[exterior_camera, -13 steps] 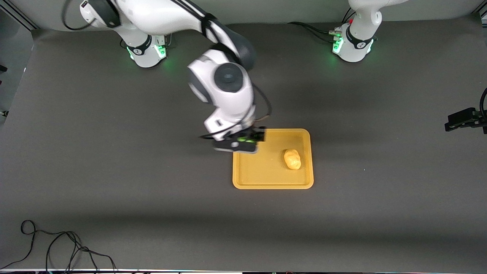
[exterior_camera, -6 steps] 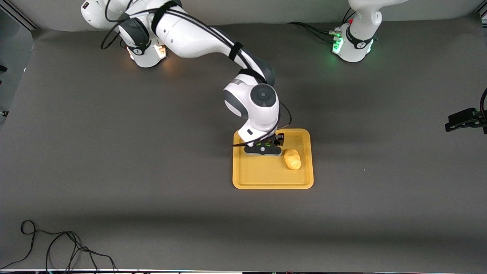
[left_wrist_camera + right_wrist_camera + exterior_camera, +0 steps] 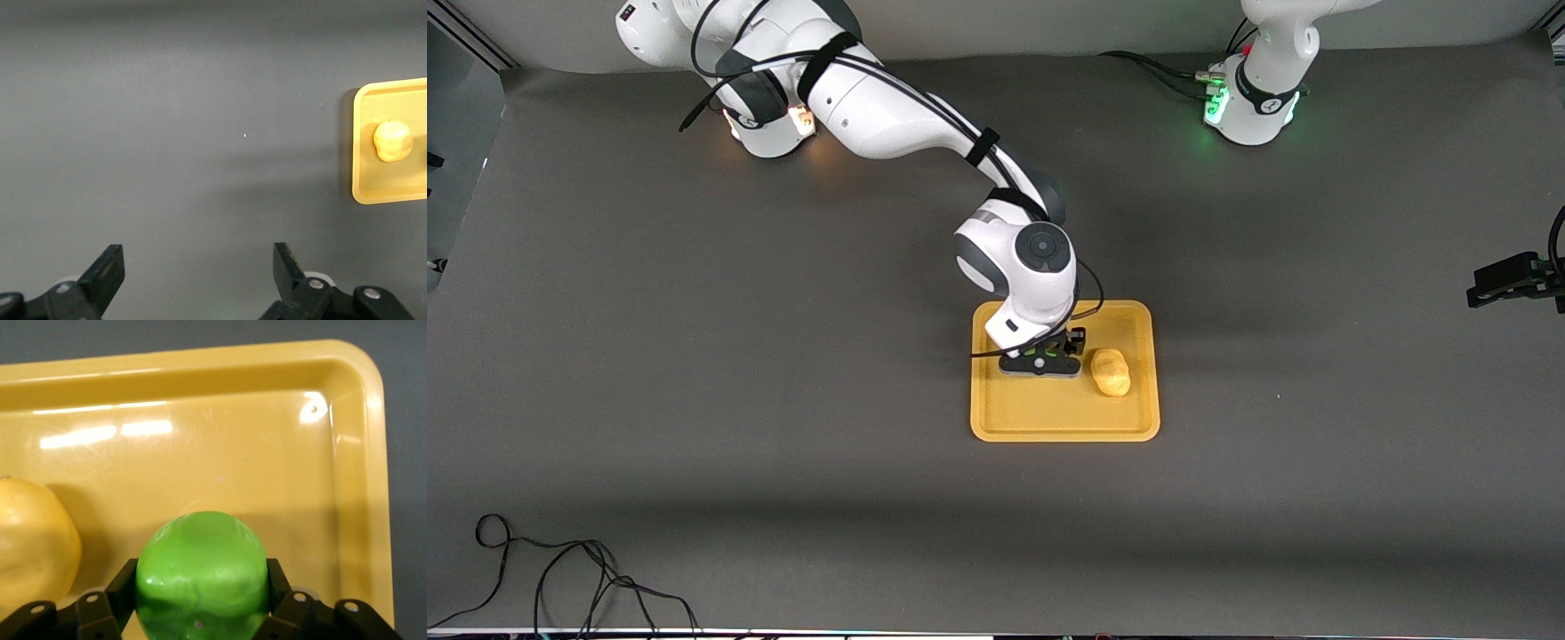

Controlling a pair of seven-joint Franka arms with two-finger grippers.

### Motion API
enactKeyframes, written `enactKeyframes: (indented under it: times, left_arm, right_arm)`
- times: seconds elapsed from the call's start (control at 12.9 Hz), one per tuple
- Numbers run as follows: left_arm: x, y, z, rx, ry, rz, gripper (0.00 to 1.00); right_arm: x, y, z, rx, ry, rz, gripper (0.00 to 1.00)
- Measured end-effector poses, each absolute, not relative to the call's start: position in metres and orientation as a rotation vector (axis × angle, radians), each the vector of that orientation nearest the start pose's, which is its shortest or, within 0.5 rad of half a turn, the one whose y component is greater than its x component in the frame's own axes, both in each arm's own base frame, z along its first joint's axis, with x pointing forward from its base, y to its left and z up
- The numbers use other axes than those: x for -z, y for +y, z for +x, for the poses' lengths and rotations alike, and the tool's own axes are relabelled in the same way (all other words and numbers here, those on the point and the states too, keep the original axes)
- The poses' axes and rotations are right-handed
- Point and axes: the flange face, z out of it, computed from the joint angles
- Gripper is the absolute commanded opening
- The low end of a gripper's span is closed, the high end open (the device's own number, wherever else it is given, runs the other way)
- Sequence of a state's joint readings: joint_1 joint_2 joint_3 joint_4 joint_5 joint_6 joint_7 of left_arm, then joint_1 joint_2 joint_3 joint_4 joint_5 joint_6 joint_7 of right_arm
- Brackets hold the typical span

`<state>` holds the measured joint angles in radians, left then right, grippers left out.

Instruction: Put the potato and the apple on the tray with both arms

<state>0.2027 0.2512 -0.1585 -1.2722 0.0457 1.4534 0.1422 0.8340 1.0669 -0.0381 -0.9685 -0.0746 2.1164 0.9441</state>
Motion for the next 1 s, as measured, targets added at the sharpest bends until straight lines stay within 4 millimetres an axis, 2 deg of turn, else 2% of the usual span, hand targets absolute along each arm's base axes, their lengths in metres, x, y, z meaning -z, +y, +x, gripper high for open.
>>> enactKeyframes:
  times: [0.31, 0.39, 0.46, 0.54, 0.62, 1.0]
  left_arm:
    - [-0.608, 0.046, 0.616, -0.106, 0.142, -3.137, 0.99]
    - [-0.608, 0.046, 0.616, -0.106, 0.142, -3.137, 0.99]
    - [-0.608, 0.046, 0.616, -0.106, 0.143, -3.137, 0.99]
    - [-0.608, 0.046, 0.616, -0.106, 0.143, -3.137, 0.99]
    - [-0.608, 0.046, 0.616, -0.106, 0.143, -3.137, 0.99]
    - [-0.608, 0.046, 0.616, -0.106, 0.143, -3.137, 0.99]
  right_arm:
    - [-0.209, 0.569, 0.555, 0.233, 0.139, -3.128, 0.55]
    - [-0.207, 0.569, 0.555, 0.238, 0.139, -3.124, 0.60]
    - [-0.206, 0.569, 0.556, 0.242, 0.139, -3.122, 0.81]
    - [-0.204, 0.569, 0.556, 0.240, 0.140, -3.123, 0.96]
    - [-0.202, 0.568, 0.556, 0.238, 0.140, -3.125, 0.99]
    - [-0.199, 0.564, 0.561, 0.242, 0.150, -3.124, 1.00]
